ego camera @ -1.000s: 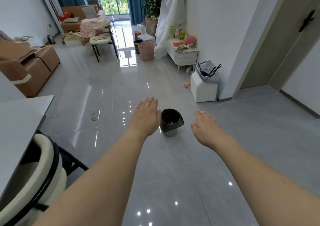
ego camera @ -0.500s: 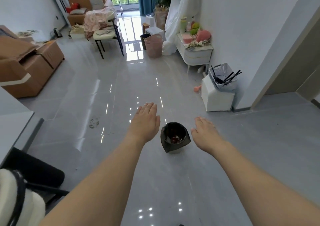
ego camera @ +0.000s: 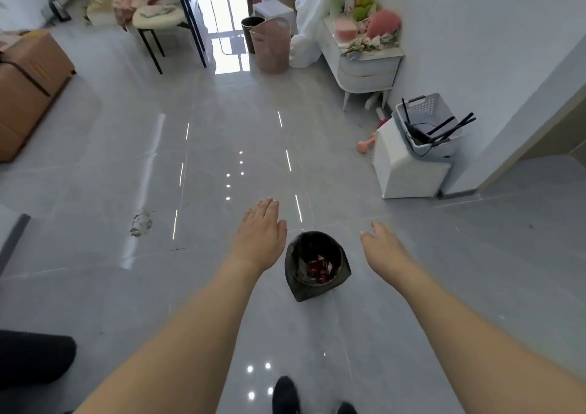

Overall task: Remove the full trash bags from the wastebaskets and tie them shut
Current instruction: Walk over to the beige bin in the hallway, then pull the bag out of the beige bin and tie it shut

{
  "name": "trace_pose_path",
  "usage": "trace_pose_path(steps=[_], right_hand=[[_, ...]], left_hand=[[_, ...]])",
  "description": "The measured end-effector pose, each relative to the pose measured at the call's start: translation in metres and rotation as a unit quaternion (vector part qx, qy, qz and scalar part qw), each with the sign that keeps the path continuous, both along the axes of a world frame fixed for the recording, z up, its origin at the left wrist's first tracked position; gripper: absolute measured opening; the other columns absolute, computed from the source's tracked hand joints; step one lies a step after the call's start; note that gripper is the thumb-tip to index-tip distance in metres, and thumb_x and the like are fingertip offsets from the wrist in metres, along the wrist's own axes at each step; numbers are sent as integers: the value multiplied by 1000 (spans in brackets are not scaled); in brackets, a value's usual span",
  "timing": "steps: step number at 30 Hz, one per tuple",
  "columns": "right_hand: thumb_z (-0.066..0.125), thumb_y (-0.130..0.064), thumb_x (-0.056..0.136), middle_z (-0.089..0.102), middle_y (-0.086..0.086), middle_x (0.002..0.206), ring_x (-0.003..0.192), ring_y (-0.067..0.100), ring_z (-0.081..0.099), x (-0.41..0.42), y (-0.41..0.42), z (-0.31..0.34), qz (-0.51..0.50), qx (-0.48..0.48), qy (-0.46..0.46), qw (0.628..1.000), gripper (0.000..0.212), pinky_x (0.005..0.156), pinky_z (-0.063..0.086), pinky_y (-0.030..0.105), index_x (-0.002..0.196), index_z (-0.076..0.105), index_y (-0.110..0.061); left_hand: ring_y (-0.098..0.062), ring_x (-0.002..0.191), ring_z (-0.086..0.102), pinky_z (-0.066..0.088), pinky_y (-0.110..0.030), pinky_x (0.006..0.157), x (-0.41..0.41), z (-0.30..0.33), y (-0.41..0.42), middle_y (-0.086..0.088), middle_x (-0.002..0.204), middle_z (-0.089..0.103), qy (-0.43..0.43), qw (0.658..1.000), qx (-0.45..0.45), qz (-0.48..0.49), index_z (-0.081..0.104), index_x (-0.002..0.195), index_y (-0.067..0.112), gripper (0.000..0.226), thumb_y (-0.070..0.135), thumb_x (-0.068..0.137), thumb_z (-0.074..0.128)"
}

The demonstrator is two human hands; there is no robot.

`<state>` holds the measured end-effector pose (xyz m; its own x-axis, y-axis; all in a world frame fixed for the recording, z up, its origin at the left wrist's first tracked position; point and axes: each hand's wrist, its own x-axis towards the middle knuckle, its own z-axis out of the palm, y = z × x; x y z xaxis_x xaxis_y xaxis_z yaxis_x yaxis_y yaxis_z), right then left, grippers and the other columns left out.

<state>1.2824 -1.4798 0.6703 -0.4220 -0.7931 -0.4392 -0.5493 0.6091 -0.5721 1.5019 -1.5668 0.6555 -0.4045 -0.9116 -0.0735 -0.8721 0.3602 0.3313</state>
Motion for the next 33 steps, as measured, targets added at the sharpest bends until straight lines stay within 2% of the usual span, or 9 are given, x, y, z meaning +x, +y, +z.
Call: trace_pose_path(steps=[6, 10, 13, 17, 20, 22, 26, 29, 33], right_hand=[[35, -27, 98, 29, 10, 155, 138, 28, 31, -30, -72, -181, -77, 24, -81, 993, 53, 108, 27, 37, 148, 29, -9], [39, -24, 98, 46, 14, 141, 120, 31, 45, -49, -97, -358, -203, 20, -168, 965, 45, 87, 35, 34, 138, 42, -5], [42, -21, 98, 53, 12, 119, 108, 26, 51, -60, -96, -486, -284, 26, -245, 927, 31, 93, 38, 36, 121, 56, -7], [42, -28, 94, 46, 1, 79, 73, 20, 41, -71, -100, -611, -347, 18, -308, 886, 22, 85, 38, 32, 81, 52, -14], [42, -39, 94, 58, 5, 112, 102, 24, 50, -76, -103, -652, -353, -3, -337, 873, 36, 99, 35, 35, 113, 59, -13], [43, -46, 92, 51, 9, 130, 120, 29, 47, -77, -100, -661, -385, 12, -348, 855, 45, 106, 33, 42, 124, 51, -16], [42, -51, 91, 58, 14, 112, 108, 31, 54, -75, -89, -667, -404, 23, -396, 824, 58, 102, 36, 48, 135, 43, -14], [43, -51, 91, 62, 12, 115, 106, 29, 59, -75, -91, -668, -395, 19, -429, 812, 59, 98, 40, 47, 135, 46, -12], [47, -40, 91, 75, 6, 98, 90, 22, 69, -81, -105, -655, -338, -19, -450, 827, 33, 71, 53, 37, 107, 67, -20]], left_hand=[[-24, 145, 21, 16, -37, 118, -22, -182, -61, -9, 157, 27, 54, 991, 63, 104, 26, 149, 7, 53, 30, 102, 32], [-29, 141, 28, 23, -42, 114, -33, -359, -83, -14, 154, 31, 112, 965, 122, 205, 28, 148, 6, 54, 34, 101, 32], [-33, 139, 31, 25, -45, 112, -35, -483, -93, -15, 153, 33, 179, 909, 202, 318, 31, 148, 6, 58, 40, 101, 28], [-34, 143, 26, 23, -47, 114, -32, -603, -109, -13, 158, 24, 290, 789, 360, 404, 21, 152, 10, 59, 43, 103, 26], [-35, 136, 38, 30, -52, 112, -23, -644, -113, -15, 152, 35, 351, 746, 412, 388, 24, 151, 12, 61, 45, 100, 34], [-36, 127, 48, 34, -56, 109, -19, -655, -113, -19, 141, 46, 391, 697, 448, 400, 28, 148, 9, 62, 45, 98, 35], [-36, 101, 64, 51, -61, 86, -17, -666, -101, -21, 117, 62, 450, 615, 497, 415, 40, 135, 1, 59, 46, 97, 36], [-34, 92, 70, 57, -53, 66, -22, -661, -106, -19, 102, 71, 420, 625, 530, 390, 59, 121, 1, 58, 48, 91, 41], [-29, 84, 74, 58, -43, 66, -21, -647, -112, -11, 103, 74, 357, 652, 586, 323, 77, 90, 10, 49, 49, 82, 48]])
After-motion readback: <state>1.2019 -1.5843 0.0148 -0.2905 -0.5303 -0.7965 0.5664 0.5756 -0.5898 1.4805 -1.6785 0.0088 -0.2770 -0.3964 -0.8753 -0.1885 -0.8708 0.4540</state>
